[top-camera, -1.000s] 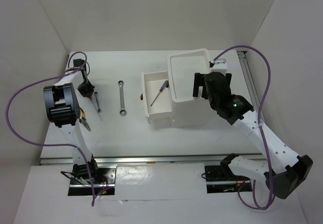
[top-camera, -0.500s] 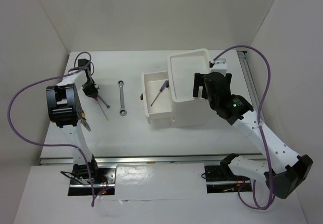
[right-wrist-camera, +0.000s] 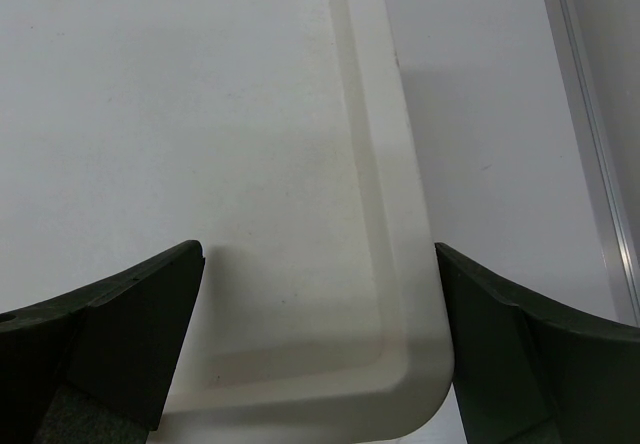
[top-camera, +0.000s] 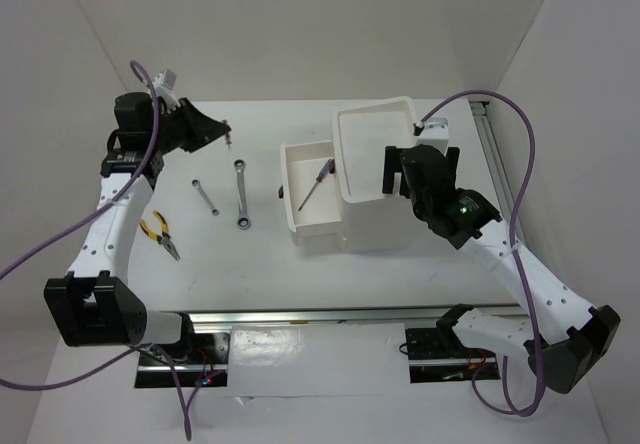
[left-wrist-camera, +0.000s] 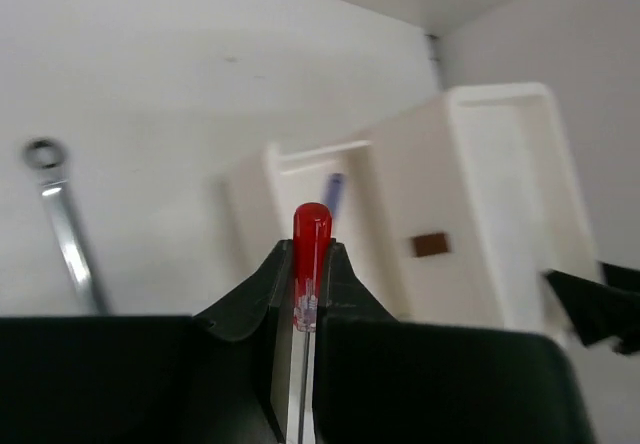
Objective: Sort the tools into containers
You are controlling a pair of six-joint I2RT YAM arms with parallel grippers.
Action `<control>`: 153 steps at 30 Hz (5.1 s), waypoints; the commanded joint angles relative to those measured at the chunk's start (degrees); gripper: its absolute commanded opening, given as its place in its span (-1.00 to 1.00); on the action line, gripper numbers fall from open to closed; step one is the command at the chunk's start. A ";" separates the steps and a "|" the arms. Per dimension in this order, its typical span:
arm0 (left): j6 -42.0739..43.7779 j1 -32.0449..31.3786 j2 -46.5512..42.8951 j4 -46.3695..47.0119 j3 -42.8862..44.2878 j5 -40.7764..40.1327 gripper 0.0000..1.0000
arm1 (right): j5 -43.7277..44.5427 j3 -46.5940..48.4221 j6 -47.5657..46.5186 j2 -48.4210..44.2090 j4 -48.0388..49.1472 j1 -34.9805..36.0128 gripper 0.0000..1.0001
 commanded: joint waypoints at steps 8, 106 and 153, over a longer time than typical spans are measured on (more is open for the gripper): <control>-23.23 -11.59 0.81 37.59 -14.04 12.76 -1.00 | 2.11 0.11 0.75 -0.43 0.69 0.90 1.00; -57.52 -34.20 53.82 100.62 -31.80 -7.47 0.25 | 1.06 -3.14 -1.53 -2.10 3.68 2.48 1.00; -41.00 -21.19 21.05 65.74 -42.70 -12.12 -1.00 | 2.81 -3.06 -1.53 -3.69 2.54 3.00 1.00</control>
